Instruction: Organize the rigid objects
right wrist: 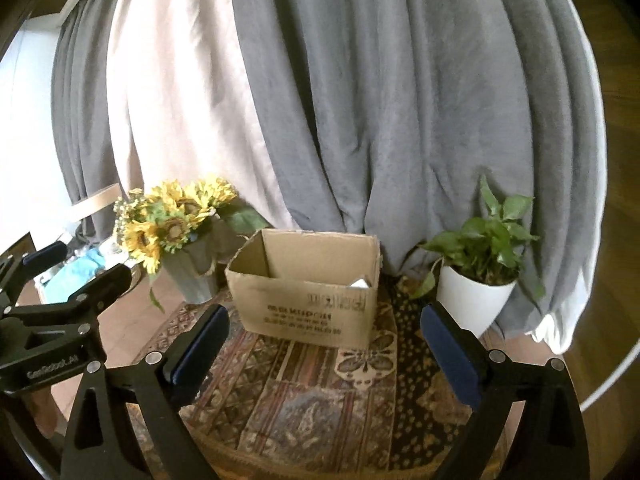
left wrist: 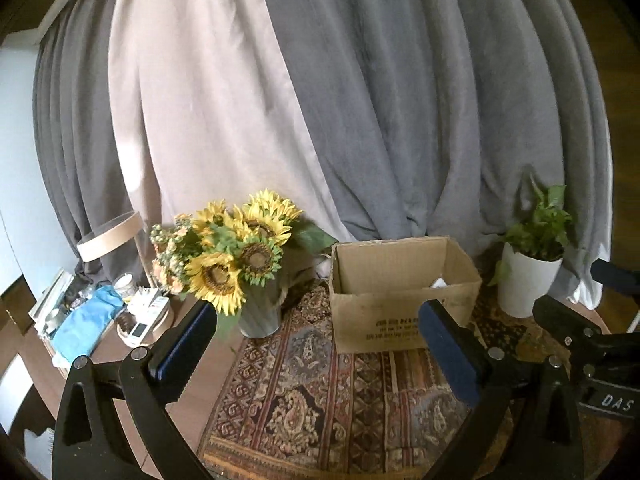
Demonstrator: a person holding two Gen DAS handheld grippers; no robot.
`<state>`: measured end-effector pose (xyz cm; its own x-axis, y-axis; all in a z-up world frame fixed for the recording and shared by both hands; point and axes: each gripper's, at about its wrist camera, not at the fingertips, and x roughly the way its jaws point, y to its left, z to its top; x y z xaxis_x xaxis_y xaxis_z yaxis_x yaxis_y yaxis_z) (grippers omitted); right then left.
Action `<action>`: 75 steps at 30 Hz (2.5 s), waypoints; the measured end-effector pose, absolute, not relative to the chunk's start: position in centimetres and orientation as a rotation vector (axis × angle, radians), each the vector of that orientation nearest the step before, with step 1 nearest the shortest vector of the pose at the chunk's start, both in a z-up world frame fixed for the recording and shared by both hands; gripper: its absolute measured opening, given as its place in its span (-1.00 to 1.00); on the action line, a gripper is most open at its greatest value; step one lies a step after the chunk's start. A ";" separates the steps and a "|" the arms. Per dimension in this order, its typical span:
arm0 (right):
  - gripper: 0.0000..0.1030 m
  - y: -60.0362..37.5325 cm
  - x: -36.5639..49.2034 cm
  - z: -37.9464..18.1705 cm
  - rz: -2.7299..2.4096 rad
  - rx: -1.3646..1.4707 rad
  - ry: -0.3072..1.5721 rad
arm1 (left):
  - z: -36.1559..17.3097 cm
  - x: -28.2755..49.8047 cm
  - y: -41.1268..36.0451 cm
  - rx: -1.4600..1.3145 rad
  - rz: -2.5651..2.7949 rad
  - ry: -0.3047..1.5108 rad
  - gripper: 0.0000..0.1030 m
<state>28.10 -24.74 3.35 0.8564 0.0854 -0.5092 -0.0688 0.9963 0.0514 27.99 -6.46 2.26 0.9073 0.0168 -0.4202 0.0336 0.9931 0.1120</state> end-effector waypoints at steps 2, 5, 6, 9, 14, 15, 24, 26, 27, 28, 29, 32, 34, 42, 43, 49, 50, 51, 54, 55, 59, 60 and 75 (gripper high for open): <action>0.90 -24.2 26.7 3.5 0.068 0.031 0.534 | 2.2 26.4 -5.8 0.113 -0.018 0.432 1.00; 0.90 -23.2 24.4 3.7 0.046 0.038 0.530 | 2.2 24.1 -4.7 0.111 -0.033 0.422 1.00; 0.90 -22.8 23.6 3.8 0.037 0.041 0.528 | 2.2 23.2 -4.2 0.112 -0.040 0.419 1.00; 0.90 -21.6 21.0 4.0 0.012 0.041 0.512 | 2.1 21.3 -2.9 0.122 -0.068 0.426 1.00; 0.90 -19.7 16.7 4.7 -0.033 0.046 0.487 | 2.4 17.5 -0.8 0.130 -0.100 0.409 1.00; 0.90 -19.4 15.9 4.8 -0.039 0.051 0.487 | 2.4 16.8 -0.6 0.131 -0.107 0.406 1.00; 0.91 -17.6 9.5 6.0 -0.082 0.053 0.474 | 3.4 11.0 1.1 0.128 -0.153 0.390 1.00; 0.91 -17.5 8.3 6.3 -0.089 0.052 0.470 | 3.4 9.8 1.2 0.130 -0.166 0.391 1.00; 0.92 -17.4 7.7 6.3 -0.093 0.051 0.467 | 3.4 9.3 1.2 0.131 -0.168 0.390 1.00; 0.92 -17.4 7.0 6.4 -0.094 0.053 0.464 | 3.4 8.8 1.2 0.133 -0.171 0.389 1.00; 0.92 -17.4 6.6 6.5 -0.095 0.054 0.464 | 3.3 8.3 1.2 0.134 -0.173 0.391 1.00; 0.92 -17.1 5.1 6.7 -0.093 0.049 0.462 | 3.3 7.1 1.3 0.132 -0.174 0.396 1.00; 0.92 -16.9 3.8 6.9 -0.093 0.043 0.457 | 3.4 6.1 1.3 0.127 -0.172 0.396 1.00; 0.92 -17.1 0.1 7.5 -0.077 0.037 0.454 | 3.7 1.9 0.9 0.118 -0.145 0.390 1.00; 0.92 -17.2 -0.2 7.6 -0.075 0.040 0.455 | 3.7 1.5 1.0 0.115 -0.143 0.389 1.00; 0.93 -17.6 -2.1 7.8 -0.061 0.043 0.446 | 4.1 -0.6 0.7 0.119 -0.133 0.379 1.00; 0.93 -17.7 -2.2 7.8 -0.060 0.043 0.446 | 4.2 -1.0 0.6 0.120 -0.129 0.377 1.00; 0.93 -17.7 -2.4 7.9 -0.058 0.042 0.445 | 4.2 -1.2 0.6 0.122 -0.127 0.375 1.00; 0.93 -17.8 -2.9 7.9 -0.054 0.043 0.446 | 4.4 -1.7 0.5 0.124 -0.122 0.371 1.00; 0.93 -17.8 -3.0 7.9 -0.054 0.043 0.445 | 4.5 -1.8 0.5 0.124 -0.121 0.370 1.00; 0.93 -17.8 -3.2 8.0 -0.055 0.041 0.442 | 4.6 -2.3 0.4 0.126 -0.116 0.362 1.00; 0.93 -17.9 -3.3 8.0 -0.054 0.041 0.441 | 4.6 -2.4 0.4 0.126 -0.116 0.360 1.00; 0.93 -17.3 -4.1 8.4 -0.060 0.035 0.433 | 5.0 -3.1 0.7 0.122 -0.119 0.346 1.00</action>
<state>-4.07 -17.33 8.41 0.9058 -0.0508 -0.4206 0.0659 0.9976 0.0215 -3.07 0.71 5.01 0.9338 -0.0951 -0.3450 0.1369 0.9856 0.0988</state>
